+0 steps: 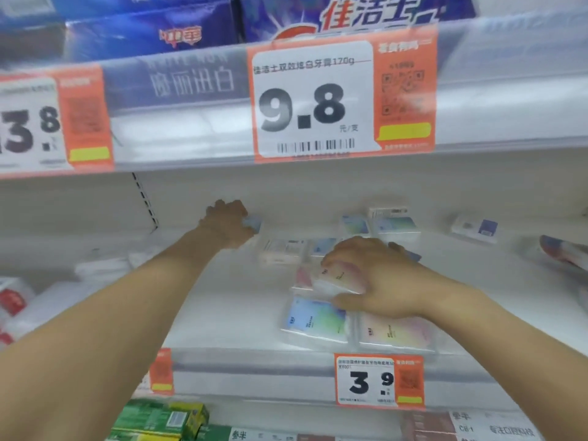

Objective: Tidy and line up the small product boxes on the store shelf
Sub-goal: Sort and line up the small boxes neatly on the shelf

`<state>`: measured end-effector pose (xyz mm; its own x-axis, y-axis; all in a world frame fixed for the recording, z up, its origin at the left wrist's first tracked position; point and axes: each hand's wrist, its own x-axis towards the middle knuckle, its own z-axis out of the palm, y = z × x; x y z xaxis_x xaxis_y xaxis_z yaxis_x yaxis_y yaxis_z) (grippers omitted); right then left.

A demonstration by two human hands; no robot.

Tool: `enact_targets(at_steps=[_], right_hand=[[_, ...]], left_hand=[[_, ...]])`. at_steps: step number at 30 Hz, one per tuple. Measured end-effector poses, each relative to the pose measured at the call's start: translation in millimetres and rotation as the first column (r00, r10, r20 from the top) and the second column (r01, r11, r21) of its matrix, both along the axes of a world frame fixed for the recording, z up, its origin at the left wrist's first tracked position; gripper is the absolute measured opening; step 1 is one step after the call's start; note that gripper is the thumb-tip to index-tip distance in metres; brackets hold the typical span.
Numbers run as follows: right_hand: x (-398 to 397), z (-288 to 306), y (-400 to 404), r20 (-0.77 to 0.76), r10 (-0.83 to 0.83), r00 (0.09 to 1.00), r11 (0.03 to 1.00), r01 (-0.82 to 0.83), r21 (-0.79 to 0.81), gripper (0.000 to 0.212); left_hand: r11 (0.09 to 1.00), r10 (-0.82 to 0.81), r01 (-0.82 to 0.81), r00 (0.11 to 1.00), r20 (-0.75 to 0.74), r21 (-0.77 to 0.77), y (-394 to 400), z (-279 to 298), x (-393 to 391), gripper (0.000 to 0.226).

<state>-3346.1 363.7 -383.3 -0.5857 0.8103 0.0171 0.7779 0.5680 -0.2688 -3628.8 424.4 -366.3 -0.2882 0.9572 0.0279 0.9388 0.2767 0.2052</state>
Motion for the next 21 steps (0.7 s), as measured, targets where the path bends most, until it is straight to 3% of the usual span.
enact_targets(at_steps=[2, 5, 8, 10, 12, 13, 14, 18, 21], right_hand=[[8.3, 1.9, 5.3, 0.000, 0.010, 1.000, 1.000, -0.010, 0.017, 0.054], [20.8, 7.4, 5.3, 0.042, 0.020, 0.999, 1.000, -0.020, -0.014, 0.056], [30.6, 15.7, 8.5, -0.077, -0.011, 0.997, 0.995, 0.003, -0.097, 0.060], [34.2, 20.9, 18.3, -0.223, -0.064, 0.973, 0.994, 0.042, -0.104, 0.056], [33.7, 21.0, 32.8, -0.263, -0.085, 0.961, 0.996, 0.072, -0.061, 0.047], [31.0, 20.4, 40.3, -0.261, -0.093, 0.961, 0.996, 0.087, -0.038, 0.043], [26.9, 19.7, 48.1, -0.250, -0.101, 0.963, 0.995, 0.097, -0.027, 0.039], [3.5, 18.1, 72.8, -0.126, -0.121, 0.985, 0.991, 0.114, -0.068, 0.043], [-4.6, 16.2, 82.0, -0.050, -0.149, 0.988, 0.985, 0.144, -0.095, 0.054]], left_hand=[[0.988, 0.053, -0.064, 0.995, -0.079, -0.143, 15.8, -12.6, -10.2, 0.074], [0.944, -0.056, 0.042, 0.998, -0.032, -0.328, 29.6, -28.6, -14.5, 0.092], [0.970, -0.069, 0.055, 0.996, -0.052, -0.238, 25.2, -37.2, -3.9, 0.074], [0.984, -0.095, 0.115, 0.985, 0.144, -0.137, 21.7, -35.3, 2.2, 0.049], [0.992, -0.069, 0.107, 0.904, 0.421, -0.068, 16.7, -24.4, 4.6, 0.035], [0.997, -0.040, 0.067, 0.874, 0.485, -0.037, 17.0, -18.9, 3.3, 0.032], [1.000, -0.022, 0.016, 0.879, 0.476, 0.016, 20.2, -14.4, 0.0, 0.032], [0.972, 0.093, -0.124, 0.983, 0.157, 0.198, 48.9, -7.5, -24.6, 0.049], [0.999, 0.049, -0.051, 0.997, -0.054, -0.019, 65.9, -9.7, -51.1, 0.067]])
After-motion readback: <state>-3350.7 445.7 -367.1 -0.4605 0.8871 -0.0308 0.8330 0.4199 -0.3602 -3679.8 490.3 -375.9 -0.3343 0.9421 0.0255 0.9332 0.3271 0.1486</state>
